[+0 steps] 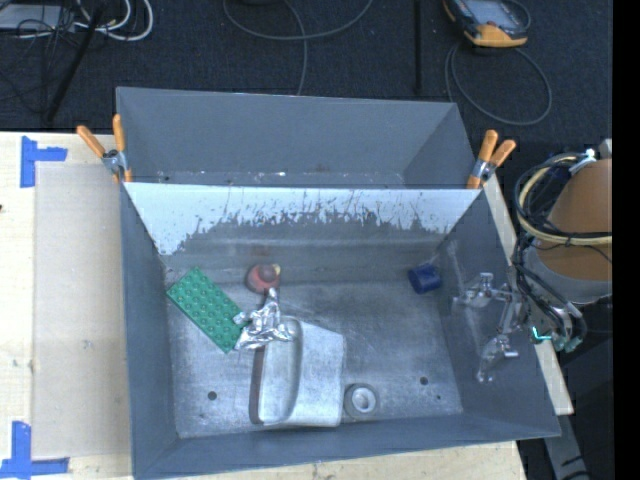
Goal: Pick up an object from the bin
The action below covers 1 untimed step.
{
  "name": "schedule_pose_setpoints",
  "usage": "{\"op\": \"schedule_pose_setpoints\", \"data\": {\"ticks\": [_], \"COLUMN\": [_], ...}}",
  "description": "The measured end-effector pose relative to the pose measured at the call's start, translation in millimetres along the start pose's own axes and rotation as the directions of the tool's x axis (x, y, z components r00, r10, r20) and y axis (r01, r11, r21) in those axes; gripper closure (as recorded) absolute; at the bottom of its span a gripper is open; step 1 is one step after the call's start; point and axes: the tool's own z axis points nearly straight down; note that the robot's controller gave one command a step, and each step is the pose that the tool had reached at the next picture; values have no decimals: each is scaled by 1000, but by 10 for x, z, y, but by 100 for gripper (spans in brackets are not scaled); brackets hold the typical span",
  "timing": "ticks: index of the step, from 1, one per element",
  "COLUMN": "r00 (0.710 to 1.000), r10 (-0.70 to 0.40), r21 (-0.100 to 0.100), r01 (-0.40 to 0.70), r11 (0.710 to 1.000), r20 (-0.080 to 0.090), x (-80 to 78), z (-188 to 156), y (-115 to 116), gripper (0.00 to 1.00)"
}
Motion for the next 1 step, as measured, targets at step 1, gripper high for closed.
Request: {"op": "schedule_pose_setpoints", "data": {"ticks": [1], "r00": [999], "r10": [41], "r21": [3], "r01": [-41], "r11": [999], "r20": [11], "x": [290], "z": [778], "y": [198], "gripper": [0]}}
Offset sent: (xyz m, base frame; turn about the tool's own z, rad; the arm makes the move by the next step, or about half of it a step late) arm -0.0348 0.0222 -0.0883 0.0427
